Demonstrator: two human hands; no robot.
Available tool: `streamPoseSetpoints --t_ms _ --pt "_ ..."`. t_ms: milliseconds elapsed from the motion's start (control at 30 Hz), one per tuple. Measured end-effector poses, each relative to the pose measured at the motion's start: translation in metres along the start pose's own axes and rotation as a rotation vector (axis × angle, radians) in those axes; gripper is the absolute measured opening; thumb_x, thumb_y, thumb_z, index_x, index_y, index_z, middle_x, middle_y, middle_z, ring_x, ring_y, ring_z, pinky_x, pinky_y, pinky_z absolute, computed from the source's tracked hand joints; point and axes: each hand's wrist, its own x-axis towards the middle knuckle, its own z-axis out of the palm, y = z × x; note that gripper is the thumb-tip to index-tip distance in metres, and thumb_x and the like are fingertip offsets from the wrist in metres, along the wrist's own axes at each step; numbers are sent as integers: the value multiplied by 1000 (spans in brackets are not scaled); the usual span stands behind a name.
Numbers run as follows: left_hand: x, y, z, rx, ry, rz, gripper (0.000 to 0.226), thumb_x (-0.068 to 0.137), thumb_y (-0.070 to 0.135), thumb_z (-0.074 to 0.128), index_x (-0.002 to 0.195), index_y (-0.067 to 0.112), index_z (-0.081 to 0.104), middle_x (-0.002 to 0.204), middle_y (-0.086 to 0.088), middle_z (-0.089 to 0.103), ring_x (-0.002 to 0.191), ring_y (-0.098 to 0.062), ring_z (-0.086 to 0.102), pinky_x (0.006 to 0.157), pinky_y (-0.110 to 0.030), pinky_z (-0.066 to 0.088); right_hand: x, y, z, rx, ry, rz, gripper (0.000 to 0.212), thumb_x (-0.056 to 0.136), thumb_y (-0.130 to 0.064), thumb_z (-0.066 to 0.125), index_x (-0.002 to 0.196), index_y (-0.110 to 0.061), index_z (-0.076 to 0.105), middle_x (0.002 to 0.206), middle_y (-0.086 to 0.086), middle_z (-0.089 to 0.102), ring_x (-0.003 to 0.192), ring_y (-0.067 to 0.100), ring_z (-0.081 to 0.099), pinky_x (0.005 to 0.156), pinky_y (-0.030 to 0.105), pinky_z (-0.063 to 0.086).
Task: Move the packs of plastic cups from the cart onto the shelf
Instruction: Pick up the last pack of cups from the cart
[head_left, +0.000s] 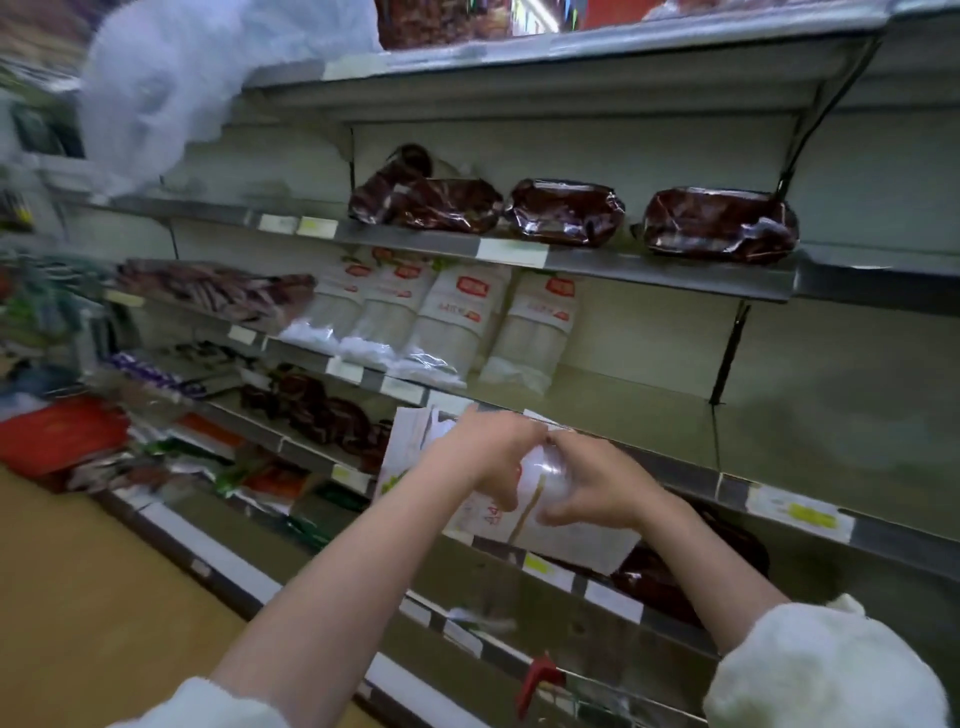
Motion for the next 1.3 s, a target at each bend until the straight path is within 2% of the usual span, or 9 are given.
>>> streamPoseSetpoints --t_ms 67,200,400,567,667,767,833,1000,1300 --pt "6 -33 9 25 126 -24 77 71 31 74 139 25 38 139 -3 47 137 -26 35 117 -56 16 19 -8 13 77 55 58 67 53 -47 74 112 -23 54 110 -5 63 97 16 60 82 42 52" --pt "17 -113 16 -54 389 -93 108 70 47 74 150 36 3 160 -11 -1 148 -33 -11 114 -61 -11 70 -33 39 332 189 225 61 52 -42 79 104 -21 57 98 -4 66 89 16 63 82 40 53" --pt "53 -226 35 -486 351 -242 125 66 51 77 151 23 -10 158 -16 -4 147 -35 -5 119 -54 5 141 -75 68 639 261 416 30 65 -31 83 83 -24 59 88 -5 66 80 11 62 70 25 48" --pt "82 -256 59 -849 265 -207 131 66 35 82 150 10 -15 158 -17 -5 148 -30 -7 121 -45 5 172 -79 70 814 300 532 39 59 -36 82 91 -17 71 94 3 77 87 22 74 88 44 56" --pt "95 -257 67 -1072 192 -197 130 68 32 82 150 10 -17 158 -17 -7 149 -27 -5 121 -40 10 181 -75 62 957 414 567 15 72 -21 78 85 -15 73 100 12 76 94 29 72 92 46 55" --pt "112 -258 73 -1274 38 -150 109 76 28 77 152 16 0 156 -12 19 142 -25 28 108 -32 33 187 -70 55 1087 491 597 12 78 -17 73 89 -11 71 92 11 76 87 29 72 92 46 55" --pt "122 -257 72 -1414 -143 -120 87 79 28 75 147 20 23 143 -8 47 123 -26 55 97 -44 48 192 -61 54 1155 527 596 19 79 -20 73 93 -8 71 81 7 78 77 25 73 82 41 57" --pt "145 -243 66 -1412 -223 -44 62 80 18 74 133 17 42 123 -9 63 101 -26 67 65 -38 57 204 -46 48 1164 605 601 25 86 -25 65 105 -9 67 95 9 74 84 25 70 80 37 55" --pt "192 -225 45 -1323 -70 -3 34 86 11 67 111 20 44 91 10 59 80 -4 60 60 -19 50 243 -9 10 1015 528 655 27 97 -15 44 119 -2 53 116 18 64 105 34 65 94 53 52"
